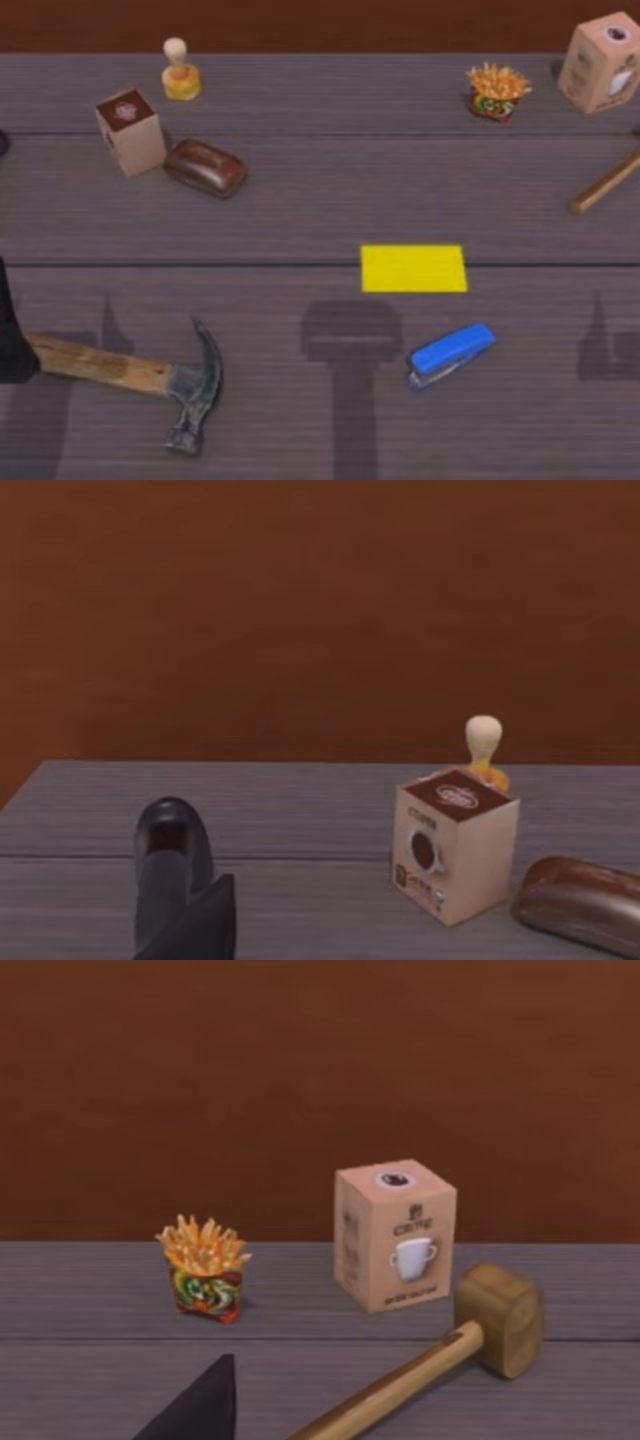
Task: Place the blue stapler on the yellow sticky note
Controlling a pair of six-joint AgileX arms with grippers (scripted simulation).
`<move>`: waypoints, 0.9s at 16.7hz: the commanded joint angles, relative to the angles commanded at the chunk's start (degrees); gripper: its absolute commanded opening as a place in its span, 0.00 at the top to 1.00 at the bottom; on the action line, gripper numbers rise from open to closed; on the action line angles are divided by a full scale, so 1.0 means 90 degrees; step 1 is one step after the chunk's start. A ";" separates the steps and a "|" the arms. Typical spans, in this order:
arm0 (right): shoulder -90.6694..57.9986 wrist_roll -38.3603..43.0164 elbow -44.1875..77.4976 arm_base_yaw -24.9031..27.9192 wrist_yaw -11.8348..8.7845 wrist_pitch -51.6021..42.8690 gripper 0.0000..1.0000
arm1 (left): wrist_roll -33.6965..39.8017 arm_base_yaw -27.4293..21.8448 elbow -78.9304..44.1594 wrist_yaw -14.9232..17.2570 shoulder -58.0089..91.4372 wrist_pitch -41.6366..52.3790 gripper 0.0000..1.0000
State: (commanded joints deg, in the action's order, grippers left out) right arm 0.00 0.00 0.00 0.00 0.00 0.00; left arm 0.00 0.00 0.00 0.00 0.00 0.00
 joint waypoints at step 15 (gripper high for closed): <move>-0.5685 -0.4221 0.4466 0.2079 -0.0021 -0.3446 0.00 | 0.0000 0.0000 0.0000 0.0000 0.0000 0.0000 0.00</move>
State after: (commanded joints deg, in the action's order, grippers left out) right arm -51.16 -37.99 40.20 18.71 -0.19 -31.02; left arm 0.00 0.00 0.00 0.00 0.00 0.00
